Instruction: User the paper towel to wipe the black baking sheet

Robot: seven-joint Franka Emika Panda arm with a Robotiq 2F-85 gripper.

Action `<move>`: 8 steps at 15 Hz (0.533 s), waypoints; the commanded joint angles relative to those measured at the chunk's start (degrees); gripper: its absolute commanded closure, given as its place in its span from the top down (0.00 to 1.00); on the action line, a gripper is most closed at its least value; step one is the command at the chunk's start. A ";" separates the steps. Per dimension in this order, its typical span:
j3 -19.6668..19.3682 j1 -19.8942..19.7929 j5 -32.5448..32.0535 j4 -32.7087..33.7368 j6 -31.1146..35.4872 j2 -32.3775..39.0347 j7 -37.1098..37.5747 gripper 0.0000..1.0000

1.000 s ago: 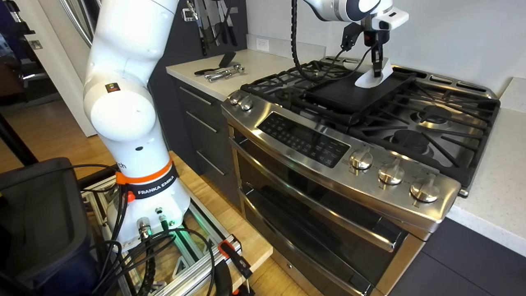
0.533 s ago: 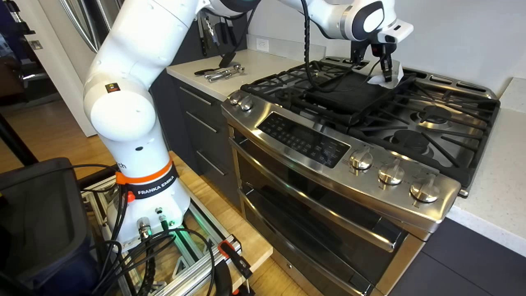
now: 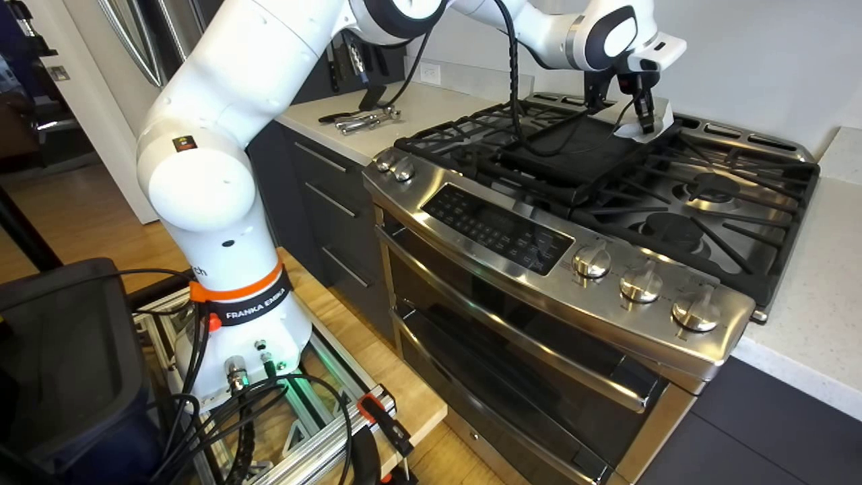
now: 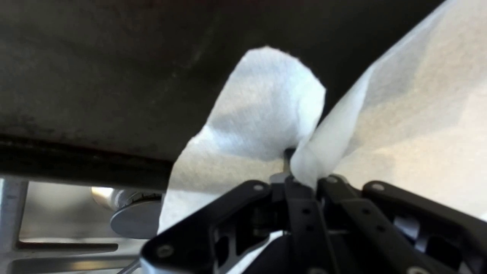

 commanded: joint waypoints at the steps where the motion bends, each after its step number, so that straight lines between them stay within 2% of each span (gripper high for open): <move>1: 0.85 -0.10 0.94 0.84 -8.84 -0.39 -2.30 0.00; 4: 0.50 0.49 -0.50 0.03 -17.59 -2.81 -4.32 0.00; 8: -0.17 0.99 -2.07 -3.18 -25.04 -5.99 -5.81 0.00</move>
